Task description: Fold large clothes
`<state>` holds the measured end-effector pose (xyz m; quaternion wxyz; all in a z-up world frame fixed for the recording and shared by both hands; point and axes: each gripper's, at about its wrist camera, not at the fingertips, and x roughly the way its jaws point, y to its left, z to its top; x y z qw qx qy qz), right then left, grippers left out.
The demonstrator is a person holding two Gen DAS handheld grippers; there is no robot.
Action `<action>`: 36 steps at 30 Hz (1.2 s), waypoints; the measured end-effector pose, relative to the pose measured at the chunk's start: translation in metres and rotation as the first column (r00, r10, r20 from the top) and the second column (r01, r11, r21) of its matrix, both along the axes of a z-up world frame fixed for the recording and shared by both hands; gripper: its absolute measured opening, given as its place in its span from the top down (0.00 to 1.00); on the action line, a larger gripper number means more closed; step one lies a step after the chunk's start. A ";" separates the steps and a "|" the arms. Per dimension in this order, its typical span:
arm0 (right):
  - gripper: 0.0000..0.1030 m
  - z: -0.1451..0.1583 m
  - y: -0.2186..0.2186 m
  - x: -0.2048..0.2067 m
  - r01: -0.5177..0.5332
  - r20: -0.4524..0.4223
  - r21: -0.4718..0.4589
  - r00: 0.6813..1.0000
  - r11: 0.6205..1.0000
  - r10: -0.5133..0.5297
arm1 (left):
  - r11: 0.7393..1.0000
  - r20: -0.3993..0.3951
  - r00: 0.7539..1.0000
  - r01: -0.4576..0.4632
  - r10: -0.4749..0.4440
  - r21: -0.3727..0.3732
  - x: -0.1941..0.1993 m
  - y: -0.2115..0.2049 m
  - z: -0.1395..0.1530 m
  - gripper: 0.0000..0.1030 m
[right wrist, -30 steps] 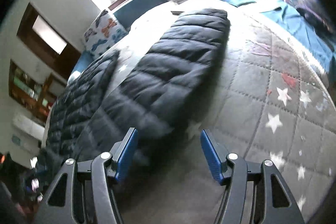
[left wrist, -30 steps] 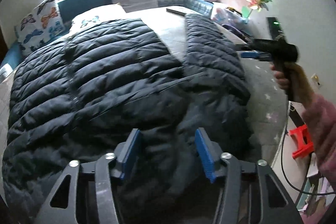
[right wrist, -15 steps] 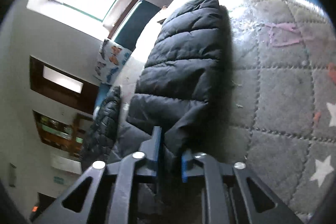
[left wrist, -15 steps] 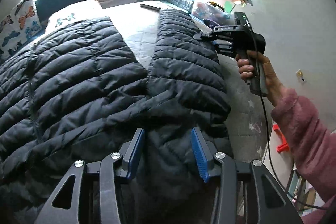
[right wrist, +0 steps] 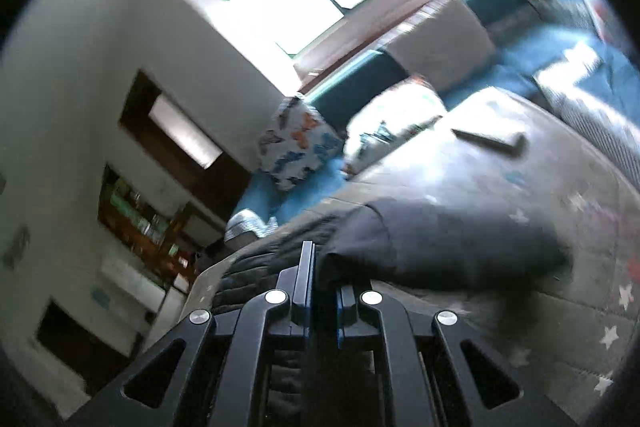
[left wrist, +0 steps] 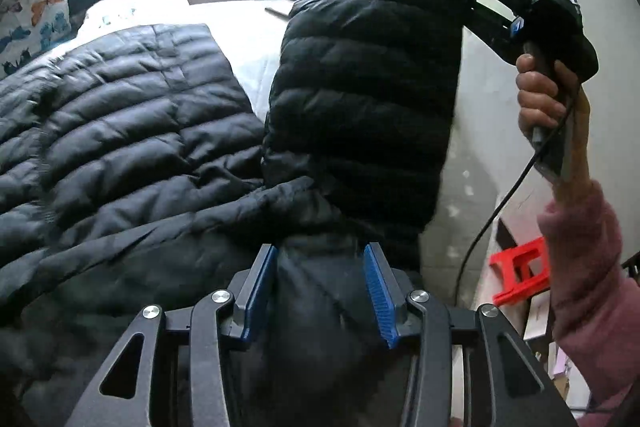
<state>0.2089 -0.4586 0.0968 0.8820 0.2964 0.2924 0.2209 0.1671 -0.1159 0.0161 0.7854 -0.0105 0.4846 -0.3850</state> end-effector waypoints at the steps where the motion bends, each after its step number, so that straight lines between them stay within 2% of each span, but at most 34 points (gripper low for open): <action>1: 0.90 0.013 0.016 -0.008 -0.025 0.034 -0.032 0.999 0.999 0.026 | 1.000 0.039 0.999 -0.014 0.015 -0.018 -0.011 0.016 0.012 0.53; 4: 0.90 0.048 0.074 -0.031 -0.106 0.119 -0.157 0.985 0.982 0.125 | 0.996 0.118 0.991 -0.059 0.066 -0.063 -0.037 0.060 0.037 0.52; 5: 0.90 0.059 0.100 -0.043 -0.141 0.145 -0.221 0.974 0.965 0.176 | 0.992 0.144 0.984 -0.093 0.104 -0.081 -0.047 0.083 0.044 0.52; 8: 0.90 0.071 0.174 -0.075 -0.248 0.170 -0.412 0.924 0.877 0.341 | 0.973 0.184 0.958 -0.198 0.219 -0.122 -0.069 0.148 0.054 0.52; 10: 0.90 0.061 0.241 -0.110 -0.310 0.136 -0.607 0.867 0.732 0.480 | 0.955 0.198 0.938 -0.261 0.285 -0.138 -0.082 0.191 0.057 0.52; 13: 0.90 0.014 0.315 -0.150 -0.389 -0.002 -0.778 0.787 0.493 0.617 | 0.922 0.202 0.902 -0.358 0.382 -0.147 -0.105 0.250 0.050 0.52; 16: 0.90 -0.046 0.360 -0.172 -0.451 -0.147 -0.834 0.737 0.318 0.660 | 0.889 0.156 0.877 -0.432 0.454 -0.153 -0.123 0.296 0.035 0.52; 18: 0.86 -0.074 0.372 -0.176 -0.445 -0.194 -0.861 0.734 0.245 0.651 | 0.873 0.124 0.867 -0.464 0.482 -0.148 -0.129 0.318 0.024 0.52; 20: 0.86 -0.085 0.378 -0.178 -0.424 -0.209 -0.882 0.745 0.207 0.633 | 0.861 0.107 0.857 -0.491 0.505 -0.133 -0.140 0.336 0.013 0.52; 22: 0.83 -0.080 0.382 -0.183 -0.415 -0.215 -0.889 0.749 0.190 0.627 | 0.852 0.094 0.849 -0.507 0.520 -0.135 -0.144 0.346 0.007 0.52; 26: 0.70 -0.055 0.385 -0.186 -0.426 -0.196 -0.875 0.747 0.231 0.635 | 0.834 0.072 0.838 -0.524 0.541 -0.174 -0.150 0.362 -0.002 0.52; 28: 0.59 -0.045 0.390 -0.186 -0.408 -0.164 -0.876 0.753 0.257 0.637 | 0.825 0.066 0.831 -0.533 0.552 -0.188 -0.146 0.355 -0.006 0.52; 30: 0.42 -0.053 0.401 -0.185 -0.411 -0.157 -0.874 0.745 0.261 0.649 | 0.818 0.048 0.830 -0.537 0.556 -0.208 -0.149 0.356 -0.005 0.52; 34: 0.41 -0.070 0.414 -0.191 -0.416 -0.171 -0.883 0.715 0.217 0.678 | 0.818 0.048 0.832 -0.532 0.553 -0.218 -0.154 0.351 0.003 0.52; 36: 0.41 -0.073 0.420 -0.197 -0.426 -0.179 -0.880 0.704 0.208 0.687 | 0.819 0.057 0.833 -0.525 0.550 -0.233 -0.158 0.349 0.009 0.51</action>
